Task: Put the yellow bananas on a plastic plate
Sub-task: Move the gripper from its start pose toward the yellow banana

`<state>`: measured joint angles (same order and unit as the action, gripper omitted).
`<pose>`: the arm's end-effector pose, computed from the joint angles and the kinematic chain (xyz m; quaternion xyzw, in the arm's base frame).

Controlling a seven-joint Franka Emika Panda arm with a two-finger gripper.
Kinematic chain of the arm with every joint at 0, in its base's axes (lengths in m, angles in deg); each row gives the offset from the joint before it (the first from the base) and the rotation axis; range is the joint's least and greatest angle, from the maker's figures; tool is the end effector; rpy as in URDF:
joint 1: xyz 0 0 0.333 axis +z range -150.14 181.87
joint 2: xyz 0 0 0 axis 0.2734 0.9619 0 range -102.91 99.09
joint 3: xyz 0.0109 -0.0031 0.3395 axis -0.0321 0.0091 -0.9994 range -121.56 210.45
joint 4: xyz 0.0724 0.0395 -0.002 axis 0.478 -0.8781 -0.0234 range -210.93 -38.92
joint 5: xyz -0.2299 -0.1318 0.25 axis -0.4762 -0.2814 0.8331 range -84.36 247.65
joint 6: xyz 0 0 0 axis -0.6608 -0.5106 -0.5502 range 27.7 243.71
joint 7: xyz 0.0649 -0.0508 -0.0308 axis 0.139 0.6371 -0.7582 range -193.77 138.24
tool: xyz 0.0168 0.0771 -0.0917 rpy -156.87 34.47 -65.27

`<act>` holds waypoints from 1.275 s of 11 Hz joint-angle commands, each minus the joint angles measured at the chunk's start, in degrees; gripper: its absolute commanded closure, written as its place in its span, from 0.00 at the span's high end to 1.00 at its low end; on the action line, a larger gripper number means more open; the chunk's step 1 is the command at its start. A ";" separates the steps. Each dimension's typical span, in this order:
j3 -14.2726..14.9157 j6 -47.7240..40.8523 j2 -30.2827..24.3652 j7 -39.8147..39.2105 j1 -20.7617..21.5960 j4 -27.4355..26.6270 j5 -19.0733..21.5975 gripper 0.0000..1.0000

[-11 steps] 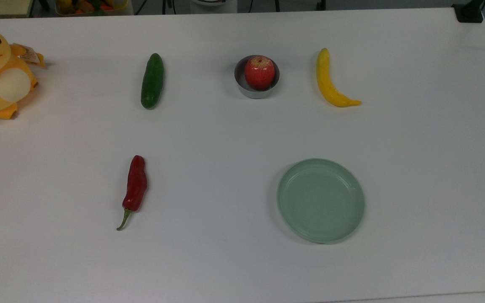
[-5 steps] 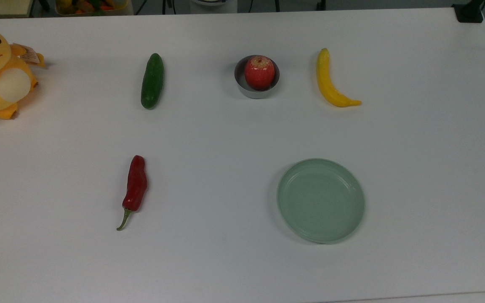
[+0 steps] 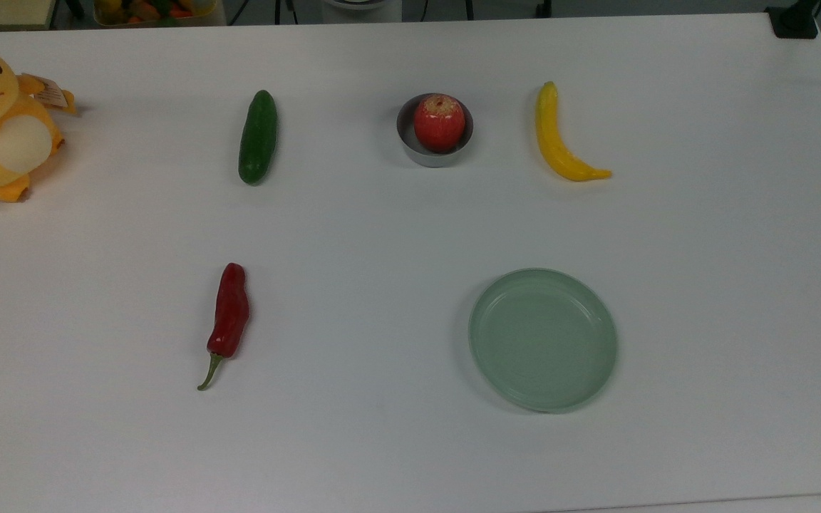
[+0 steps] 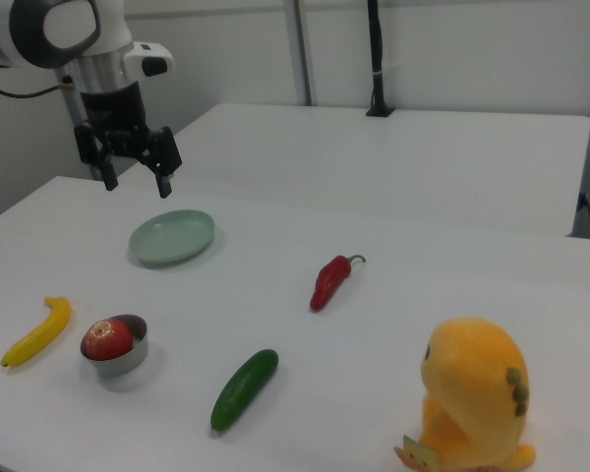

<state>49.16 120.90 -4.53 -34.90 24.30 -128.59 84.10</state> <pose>0.5122 0.0373 0.6330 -0.9953 -0.0940 -0.0106 0.0231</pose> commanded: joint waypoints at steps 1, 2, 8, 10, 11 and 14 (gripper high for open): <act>0.64 -5.87 -1.43 -5.50 1.05 -2.22 0.98 1.00; 0.56 -7.63 -1.69 -8.31 1.06 -3.36 0.89 1.00; -7.69 -12.22 -1.34 -12.38 1.32 -12.67 0.45 1.00; -11.11 -11.52 -0.12 -12.03 1.32 -16.27 0.80 1.00; -12.18 -10.03 -0.02 -11.68 1.32 -17.51 1.06 1.00; -17.45 -4.15 0.32 -7.75 1.32 -18.84 3.79 1.00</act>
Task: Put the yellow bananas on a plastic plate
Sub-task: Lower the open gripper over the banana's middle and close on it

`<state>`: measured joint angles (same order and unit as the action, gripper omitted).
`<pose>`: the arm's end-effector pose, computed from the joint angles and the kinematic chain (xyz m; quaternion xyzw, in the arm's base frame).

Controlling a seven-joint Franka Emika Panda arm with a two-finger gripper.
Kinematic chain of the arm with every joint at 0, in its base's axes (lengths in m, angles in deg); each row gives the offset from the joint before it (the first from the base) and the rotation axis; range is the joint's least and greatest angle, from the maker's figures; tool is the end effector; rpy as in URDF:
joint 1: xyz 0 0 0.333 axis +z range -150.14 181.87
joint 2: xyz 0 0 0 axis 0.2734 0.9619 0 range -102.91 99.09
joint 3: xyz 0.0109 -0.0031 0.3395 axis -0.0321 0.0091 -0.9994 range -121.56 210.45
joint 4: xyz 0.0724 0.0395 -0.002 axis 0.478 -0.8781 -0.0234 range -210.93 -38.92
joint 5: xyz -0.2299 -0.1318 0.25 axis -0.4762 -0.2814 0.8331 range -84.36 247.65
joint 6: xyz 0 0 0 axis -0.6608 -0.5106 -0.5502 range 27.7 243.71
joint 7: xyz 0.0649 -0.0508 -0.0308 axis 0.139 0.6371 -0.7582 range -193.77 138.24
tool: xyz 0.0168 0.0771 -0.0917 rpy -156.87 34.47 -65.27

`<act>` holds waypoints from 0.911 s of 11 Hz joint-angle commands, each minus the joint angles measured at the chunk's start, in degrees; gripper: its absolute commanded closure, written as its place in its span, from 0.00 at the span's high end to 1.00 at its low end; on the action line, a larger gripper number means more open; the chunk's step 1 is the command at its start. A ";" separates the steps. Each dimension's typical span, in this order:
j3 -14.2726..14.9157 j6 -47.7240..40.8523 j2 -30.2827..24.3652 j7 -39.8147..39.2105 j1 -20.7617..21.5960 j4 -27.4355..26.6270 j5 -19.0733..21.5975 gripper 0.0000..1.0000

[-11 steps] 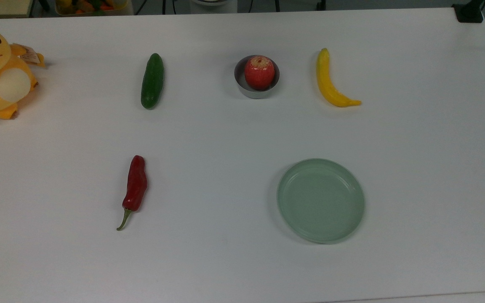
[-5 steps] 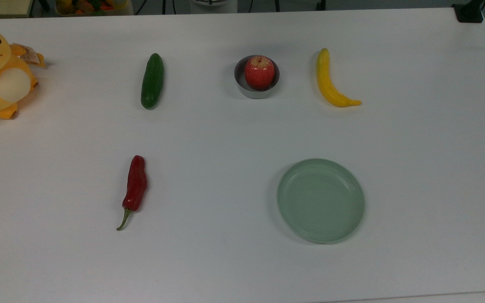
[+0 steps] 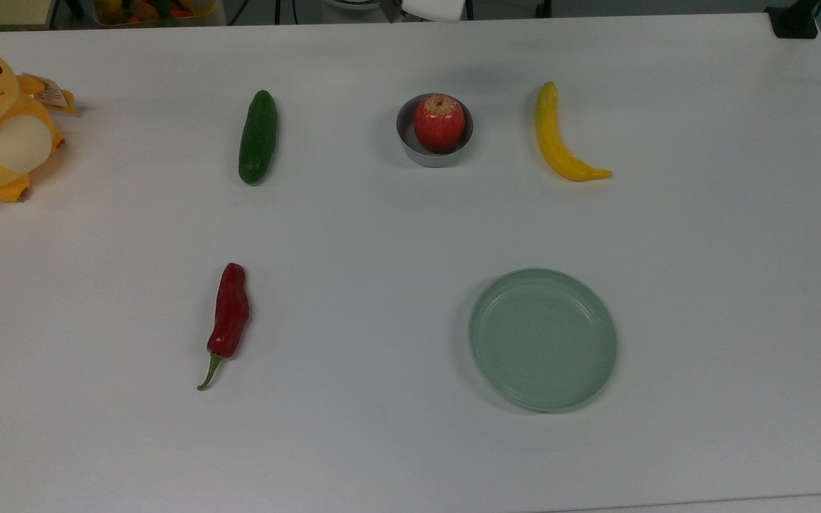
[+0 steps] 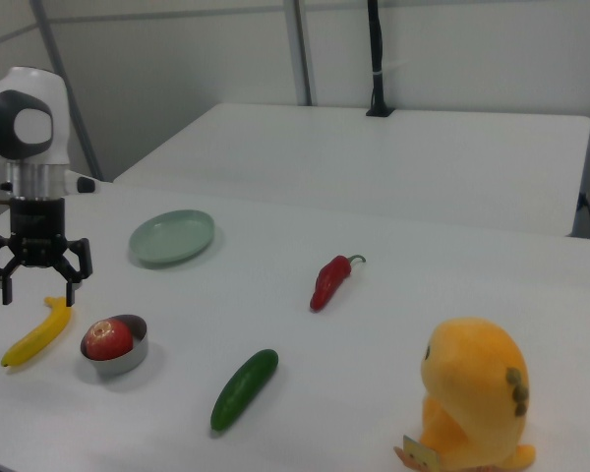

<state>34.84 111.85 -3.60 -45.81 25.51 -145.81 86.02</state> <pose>0.4315 0.1620 0.4890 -0.9240 -0.3068 0.2258 0.0333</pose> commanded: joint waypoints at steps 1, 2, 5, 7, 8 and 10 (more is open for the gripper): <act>-5.23 7.19 0.53 7.02 0.11 -1.53 1.95 1.00; -6.82 9.82 1.41 10.36 0.20 -1.61 1.95 1.00; -9.47 19.31 4.13 21.44 1.95 -1.53 1.95 1.00; -9.91 25.64 7.47 26.90 3.36 -1.52 1.69 1.00; -10.69 28.36 9.14 29.18 3.28 -1.61 0.99 1.00; -10.70 33.46 12.04 31.31 3.71 -1.79 0.29 1.00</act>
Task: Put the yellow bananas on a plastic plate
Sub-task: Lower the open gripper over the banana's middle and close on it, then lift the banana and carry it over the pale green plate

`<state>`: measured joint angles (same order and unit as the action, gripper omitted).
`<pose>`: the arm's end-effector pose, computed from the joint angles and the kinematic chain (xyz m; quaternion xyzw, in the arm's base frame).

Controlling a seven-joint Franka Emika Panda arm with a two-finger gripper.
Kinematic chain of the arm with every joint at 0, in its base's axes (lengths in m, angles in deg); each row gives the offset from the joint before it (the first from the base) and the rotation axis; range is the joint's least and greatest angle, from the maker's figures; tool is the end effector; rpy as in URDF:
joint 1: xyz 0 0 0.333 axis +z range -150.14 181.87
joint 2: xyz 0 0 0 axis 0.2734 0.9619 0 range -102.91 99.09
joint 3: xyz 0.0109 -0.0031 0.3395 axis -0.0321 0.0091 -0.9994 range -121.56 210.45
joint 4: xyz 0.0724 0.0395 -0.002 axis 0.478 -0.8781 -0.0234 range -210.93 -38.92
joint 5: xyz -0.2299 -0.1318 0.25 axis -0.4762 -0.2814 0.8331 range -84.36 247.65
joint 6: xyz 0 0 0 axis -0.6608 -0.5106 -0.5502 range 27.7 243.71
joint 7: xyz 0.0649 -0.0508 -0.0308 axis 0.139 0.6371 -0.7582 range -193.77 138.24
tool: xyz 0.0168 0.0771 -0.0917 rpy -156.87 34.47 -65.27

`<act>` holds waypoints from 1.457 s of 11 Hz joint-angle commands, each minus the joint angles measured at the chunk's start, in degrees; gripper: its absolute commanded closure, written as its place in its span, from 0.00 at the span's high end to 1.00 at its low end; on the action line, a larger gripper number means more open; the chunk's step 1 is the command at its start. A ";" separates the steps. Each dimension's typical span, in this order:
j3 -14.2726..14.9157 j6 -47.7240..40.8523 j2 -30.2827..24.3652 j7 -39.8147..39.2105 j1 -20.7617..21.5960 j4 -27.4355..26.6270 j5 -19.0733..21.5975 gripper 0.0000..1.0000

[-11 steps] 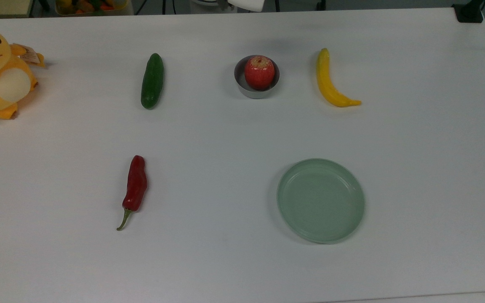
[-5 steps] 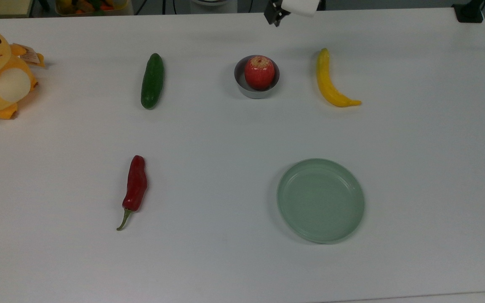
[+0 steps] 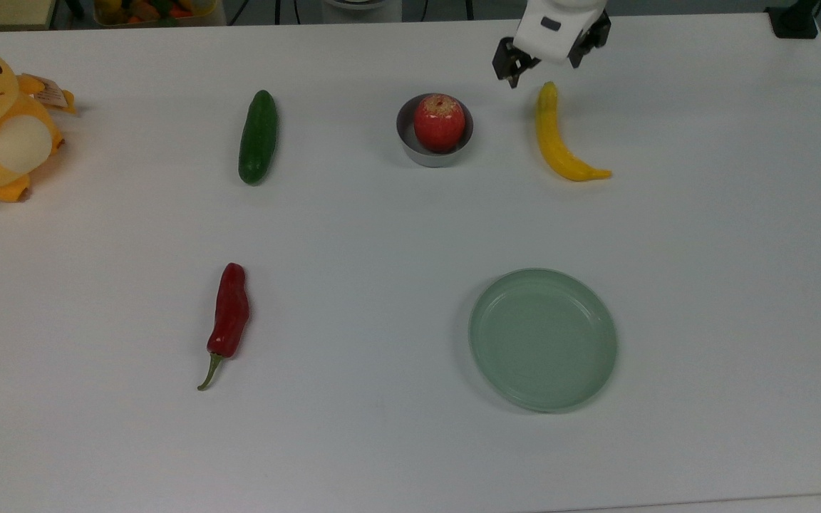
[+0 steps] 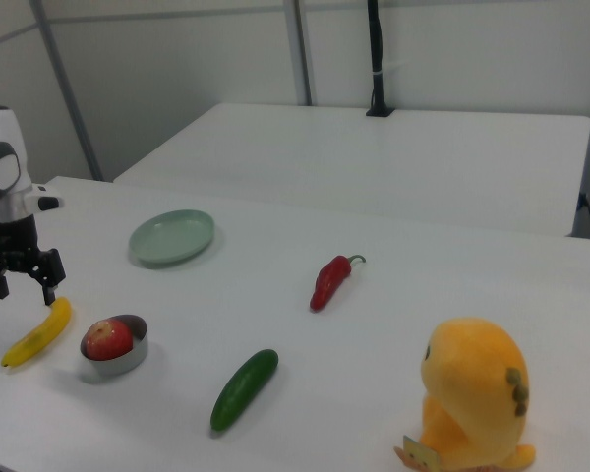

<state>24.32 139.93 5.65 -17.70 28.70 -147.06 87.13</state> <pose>0.4555 0.2978 0.4270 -0.9794 -0.1777 0.0895 0.0357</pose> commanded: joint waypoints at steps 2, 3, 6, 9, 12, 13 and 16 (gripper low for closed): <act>-0.18 9.43 6.31 6.62 2.10 -0.80 -4.58 1.00; -0.18 10.41 7.81 8.47 2.19 -0.89 -6.87 1.00; -0.27 13.48 10.01 9.28 2.19 -1.77 -9.26 0.97; -0.27 13.84 10.63 9.28 2.19 -1.77 -9.35 0.66; -0.27 13.76 10.72 9.28 2.19 -1.77 -9.35 0.38; -0.27 13.76 10.72 9.28 2.19 -1.77 -9.35 0.27; -0.27 13.23 10.46 9.19 1.93 -1.51 -9.35 0.12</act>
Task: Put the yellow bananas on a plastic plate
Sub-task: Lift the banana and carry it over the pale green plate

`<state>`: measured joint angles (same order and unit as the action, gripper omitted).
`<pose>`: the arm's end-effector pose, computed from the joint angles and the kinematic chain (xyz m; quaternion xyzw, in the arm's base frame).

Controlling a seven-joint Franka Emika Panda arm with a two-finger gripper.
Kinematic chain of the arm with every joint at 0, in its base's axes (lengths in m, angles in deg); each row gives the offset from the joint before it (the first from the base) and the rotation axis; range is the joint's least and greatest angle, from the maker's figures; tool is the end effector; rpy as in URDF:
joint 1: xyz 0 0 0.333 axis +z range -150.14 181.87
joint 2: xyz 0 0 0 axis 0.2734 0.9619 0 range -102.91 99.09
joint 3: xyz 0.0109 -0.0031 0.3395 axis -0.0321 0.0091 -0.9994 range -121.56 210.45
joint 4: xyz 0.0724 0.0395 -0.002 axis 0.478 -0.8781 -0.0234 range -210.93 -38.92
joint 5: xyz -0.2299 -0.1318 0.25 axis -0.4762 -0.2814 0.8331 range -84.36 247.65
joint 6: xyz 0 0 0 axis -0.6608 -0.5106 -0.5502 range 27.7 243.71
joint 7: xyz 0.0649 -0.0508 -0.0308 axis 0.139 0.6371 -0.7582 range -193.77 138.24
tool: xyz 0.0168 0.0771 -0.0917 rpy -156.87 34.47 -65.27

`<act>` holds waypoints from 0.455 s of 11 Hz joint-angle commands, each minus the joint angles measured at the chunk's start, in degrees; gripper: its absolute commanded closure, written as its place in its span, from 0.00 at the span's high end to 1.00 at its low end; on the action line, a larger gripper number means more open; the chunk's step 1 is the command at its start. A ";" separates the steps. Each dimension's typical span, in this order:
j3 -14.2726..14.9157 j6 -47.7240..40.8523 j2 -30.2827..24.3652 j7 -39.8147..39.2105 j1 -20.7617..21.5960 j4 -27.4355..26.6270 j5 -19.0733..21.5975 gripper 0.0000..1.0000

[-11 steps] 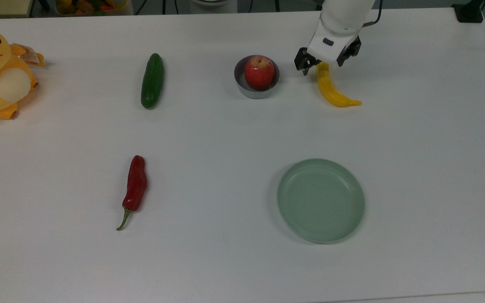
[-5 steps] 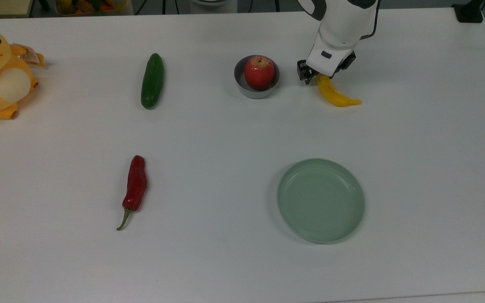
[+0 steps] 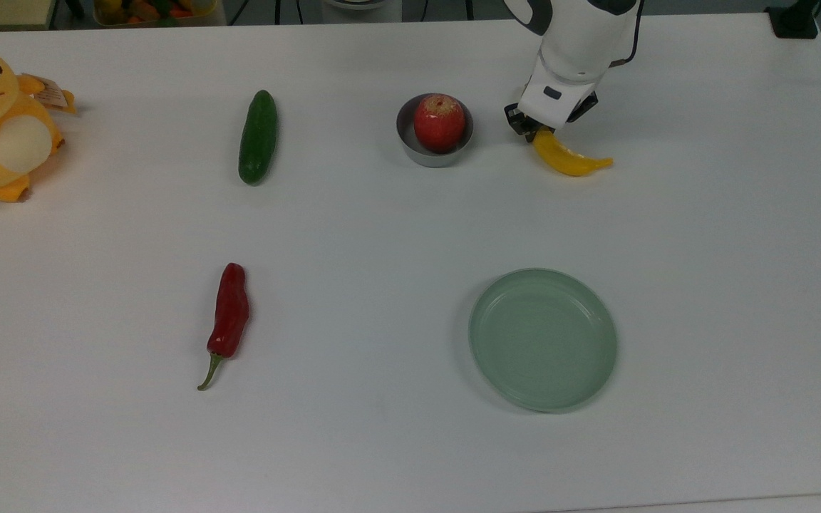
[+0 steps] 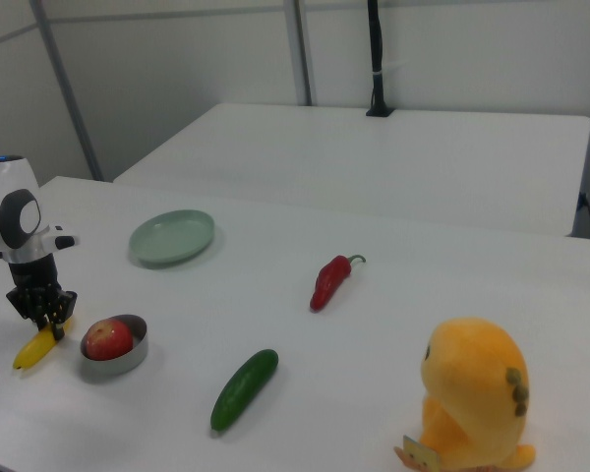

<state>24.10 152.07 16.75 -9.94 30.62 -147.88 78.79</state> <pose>0.4790 0.3213 0.3328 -0.9846 -0.1595 0.0710 0.0052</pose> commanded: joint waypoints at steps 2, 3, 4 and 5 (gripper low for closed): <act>-0.04 0.83 -1.35 1.51 -0.42 0.45 -0.92 0.12; -0.04 0.83 -1.61 1.60 -0.69 1.76 -0.83 0.14; 0.04 0.83 -1.70 1.51 -1.39 3.17 -0.83 0.14; 0.22 0.83 -1.53 1.42 -1.83 5.44 -0.83 0.14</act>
<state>24.11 152.10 16.14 -9.53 29.83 -145.52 78.78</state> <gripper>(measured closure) 0.709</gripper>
